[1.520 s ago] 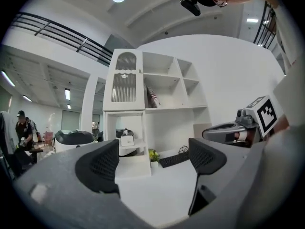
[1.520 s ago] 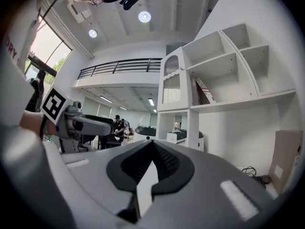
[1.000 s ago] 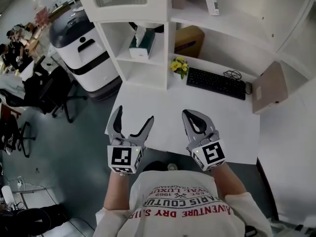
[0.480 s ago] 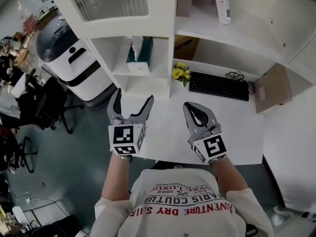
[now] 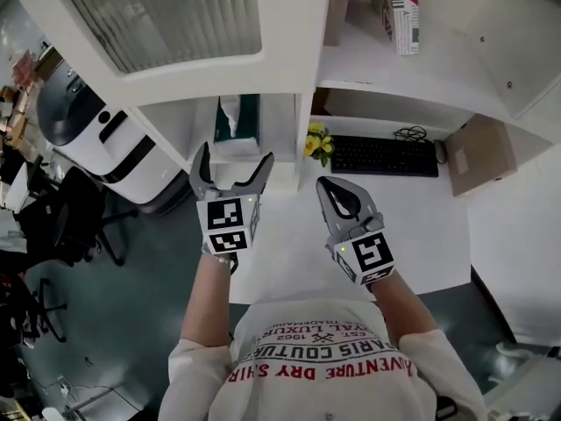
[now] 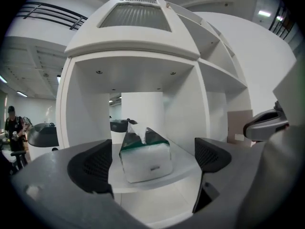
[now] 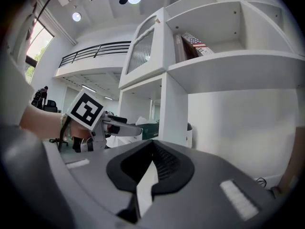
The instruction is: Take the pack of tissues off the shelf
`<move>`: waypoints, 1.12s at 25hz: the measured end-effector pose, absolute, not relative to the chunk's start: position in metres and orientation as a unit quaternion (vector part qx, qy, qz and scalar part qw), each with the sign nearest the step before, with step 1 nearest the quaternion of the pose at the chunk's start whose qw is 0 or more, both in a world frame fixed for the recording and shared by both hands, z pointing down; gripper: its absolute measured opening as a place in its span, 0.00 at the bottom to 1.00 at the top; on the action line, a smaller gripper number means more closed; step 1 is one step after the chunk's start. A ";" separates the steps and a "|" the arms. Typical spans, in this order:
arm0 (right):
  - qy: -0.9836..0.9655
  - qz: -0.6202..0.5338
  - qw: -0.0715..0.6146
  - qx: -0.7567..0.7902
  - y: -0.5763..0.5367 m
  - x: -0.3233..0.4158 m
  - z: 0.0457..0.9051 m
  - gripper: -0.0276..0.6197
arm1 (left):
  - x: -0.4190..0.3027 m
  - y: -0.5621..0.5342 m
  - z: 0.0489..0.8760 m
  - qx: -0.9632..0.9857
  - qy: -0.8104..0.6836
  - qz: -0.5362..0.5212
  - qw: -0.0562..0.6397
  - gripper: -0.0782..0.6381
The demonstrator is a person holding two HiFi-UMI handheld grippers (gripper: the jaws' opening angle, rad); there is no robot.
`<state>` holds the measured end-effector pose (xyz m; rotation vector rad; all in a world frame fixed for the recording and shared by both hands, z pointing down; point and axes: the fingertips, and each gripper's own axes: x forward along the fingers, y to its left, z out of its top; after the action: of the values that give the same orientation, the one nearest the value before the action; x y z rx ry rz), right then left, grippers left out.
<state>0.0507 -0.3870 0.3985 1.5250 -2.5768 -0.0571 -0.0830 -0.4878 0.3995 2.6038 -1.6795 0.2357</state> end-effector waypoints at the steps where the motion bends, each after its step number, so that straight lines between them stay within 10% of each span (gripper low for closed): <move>1: -0.857 -0.021 0.076 0.509 -0.391 0.050 0.399 0.04 | -0.083 -0.495 0.400 0.836 -0.544 0.073 0.018 0.88; 17: -0.835 0.006 0.112 0.539 -0.430 0.070 0.425 0.04 | -0.082 -0.565 0.435 0.807 -0.575 0.123 0.054 0.90; 28: -0.832 0.015 0.120 0.542 -0.428 0.074 0.430 0.04 | -0.087 -0.563 0.436 0.810 -0.568 0.127 0.067 0.72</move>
<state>0.0736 -0.4278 0.4301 1.5824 -2.4305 0.0433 -0.0872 -0.5625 0.4362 2.4427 -1.7118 0.3836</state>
